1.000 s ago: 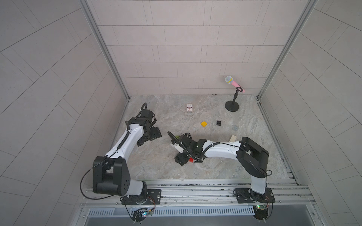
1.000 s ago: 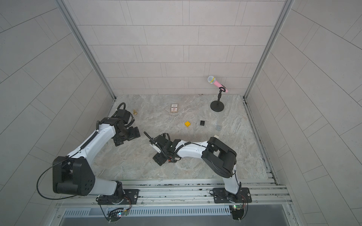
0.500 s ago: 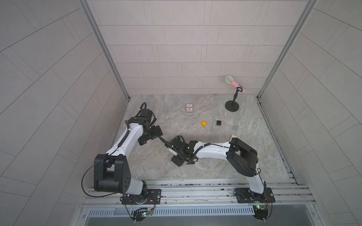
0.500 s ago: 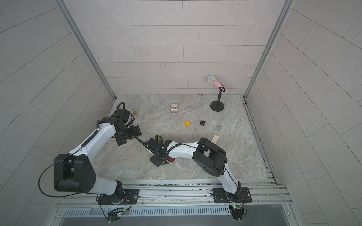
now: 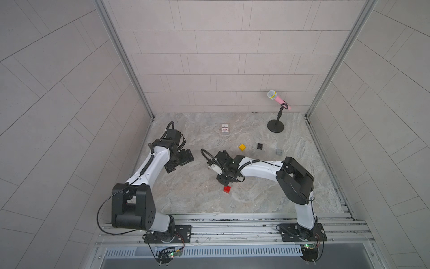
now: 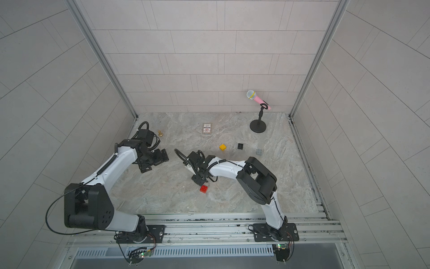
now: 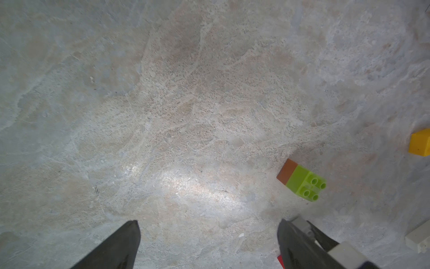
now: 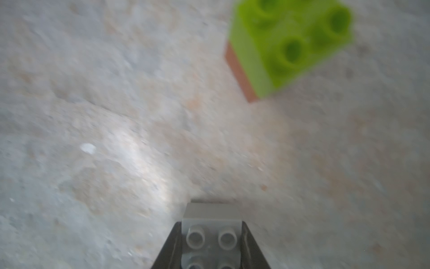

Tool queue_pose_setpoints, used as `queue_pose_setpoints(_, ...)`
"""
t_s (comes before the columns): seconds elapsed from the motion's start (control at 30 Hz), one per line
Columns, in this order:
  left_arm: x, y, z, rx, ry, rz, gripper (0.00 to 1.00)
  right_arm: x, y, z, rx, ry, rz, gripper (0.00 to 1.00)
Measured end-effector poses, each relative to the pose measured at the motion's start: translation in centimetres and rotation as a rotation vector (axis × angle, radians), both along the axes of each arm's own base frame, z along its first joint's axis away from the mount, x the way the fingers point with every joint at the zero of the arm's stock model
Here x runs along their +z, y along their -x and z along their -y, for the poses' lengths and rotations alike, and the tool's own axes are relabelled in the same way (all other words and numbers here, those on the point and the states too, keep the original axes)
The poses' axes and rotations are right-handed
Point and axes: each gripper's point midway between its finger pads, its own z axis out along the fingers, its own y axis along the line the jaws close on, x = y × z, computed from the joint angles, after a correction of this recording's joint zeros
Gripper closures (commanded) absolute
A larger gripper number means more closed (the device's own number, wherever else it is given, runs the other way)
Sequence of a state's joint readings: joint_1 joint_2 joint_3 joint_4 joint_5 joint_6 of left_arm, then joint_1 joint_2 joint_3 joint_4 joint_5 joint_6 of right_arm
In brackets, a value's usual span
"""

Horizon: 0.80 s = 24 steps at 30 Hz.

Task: Assemble the letter h with lego
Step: Pick up the lego brick from the center of the board, then place the lego brick at the center of the board.

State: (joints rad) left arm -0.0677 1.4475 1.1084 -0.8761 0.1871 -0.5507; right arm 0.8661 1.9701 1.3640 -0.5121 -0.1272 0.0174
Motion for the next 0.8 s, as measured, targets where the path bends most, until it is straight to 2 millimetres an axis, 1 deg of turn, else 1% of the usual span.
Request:
queue_pose_setpoints(0.07,0.0,-0.1,0.2,-0.002,0.008,0.004,0.0,0.6,-0.7,1.1,0.004,0.01,0.006,0.85)
queue_pose_setpoints(0.17,0.1,-0.2,0.3,-0.004,0.019,0.007,0.0,0.8,-1.1,1.6,0.03,0.016,0.009,0.83)
queue_pose_setpoints(0.23,0.1,-0.2,0.4,-0.005,0.023,0.008,0.0,0.6,-1.3,1.8,0.049,0.027,0.002,0.83)
queue_pose_setpoints(0.37,0.1,-0.2,0.5,-0.007,0.029,0.008,0.0,-0.2,-2.3,1.3,0.082,0.044,-0.002,0.8)
queue_pose_setpoints(0.47,0.1,-0.2,0.6,-0.008,0.032,0.009,0.0,-0.7,-2.8,1.3,0.096,0.056,-0.008,0.74)
queue_pose_setpoints(0.53,0.1,-0.2,0.6,-0.008,0.034,0.009,0.0,-0.7,-3.2,1.2,0.104,0.056,-0.001,0.7)
queue_pose_setpoints(0.67,0.2,-0.2,0.7,-0.009,0.041,0.009,0.0,-0.6,-3.8,1.1,0.114,0.054,0.006,0.59)
queue_pose_setpoints(0.8,0.2,-0.2,0.8,-0.011,0.048,0.009,0.0,-1.0,-4.2,1.3,0.116,0.065,0.009,0.53)
